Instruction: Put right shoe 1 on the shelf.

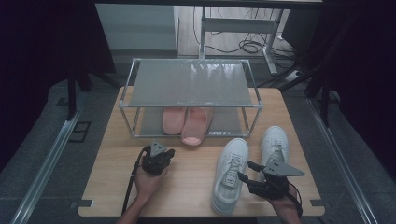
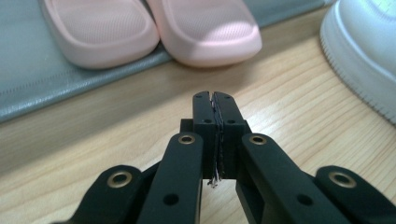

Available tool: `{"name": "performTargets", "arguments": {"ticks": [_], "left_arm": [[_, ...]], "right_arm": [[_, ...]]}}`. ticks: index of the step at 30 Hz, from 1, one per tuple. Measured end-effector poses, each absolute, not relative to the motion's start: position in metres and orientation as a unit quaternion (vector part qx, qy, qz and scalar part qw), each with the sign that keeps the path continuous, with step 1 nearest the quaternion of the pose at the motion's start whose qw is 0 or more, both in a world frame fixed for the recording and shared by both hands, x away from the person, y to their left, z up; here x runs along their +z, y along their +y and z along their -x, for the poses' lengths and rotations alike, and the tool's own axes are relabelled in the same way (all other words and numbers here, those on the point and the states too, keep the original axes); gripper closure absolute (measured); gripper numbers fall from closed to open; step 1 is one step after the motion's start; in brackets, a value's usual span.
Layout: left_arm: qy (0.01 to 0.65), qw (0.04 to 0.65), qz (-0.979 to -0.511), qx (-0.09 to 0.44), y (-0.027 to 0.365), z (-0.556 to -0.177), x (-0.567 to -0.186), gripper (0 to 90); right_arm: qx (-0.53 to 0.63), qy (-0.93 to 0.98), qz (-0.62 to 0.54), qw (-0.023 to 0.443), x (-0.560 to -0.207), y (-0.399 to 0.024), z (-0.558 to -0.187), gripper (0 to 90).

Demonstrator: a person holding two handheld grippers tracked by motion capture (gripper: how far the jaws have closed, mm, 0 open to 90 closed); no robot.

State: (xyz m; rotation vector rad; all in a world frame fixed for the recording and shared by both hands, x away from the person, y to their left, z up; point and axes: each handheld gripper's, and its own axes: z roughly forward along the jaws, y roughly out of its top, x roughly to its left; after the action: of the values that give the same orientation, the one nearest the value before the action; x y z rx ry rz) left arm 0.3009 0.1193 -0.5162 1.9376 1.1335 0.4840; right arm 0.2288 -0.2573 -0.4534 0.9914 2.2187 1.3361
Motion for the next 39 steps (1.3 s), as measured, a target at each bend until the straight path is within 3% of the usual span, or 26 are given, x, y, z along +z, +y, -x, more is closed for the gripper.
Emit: {"name": "performTargets", "arguments": {"ticks": [39], "left_arm": [[0.402, 0.365, -0.817, 0.193, 0.074, -0.353, -0.522, 89.9]], "right_arm": [[0.472, 0.788, -0.352, 0.182, -0.456, -0.258, -0.231, 44.4]]}}
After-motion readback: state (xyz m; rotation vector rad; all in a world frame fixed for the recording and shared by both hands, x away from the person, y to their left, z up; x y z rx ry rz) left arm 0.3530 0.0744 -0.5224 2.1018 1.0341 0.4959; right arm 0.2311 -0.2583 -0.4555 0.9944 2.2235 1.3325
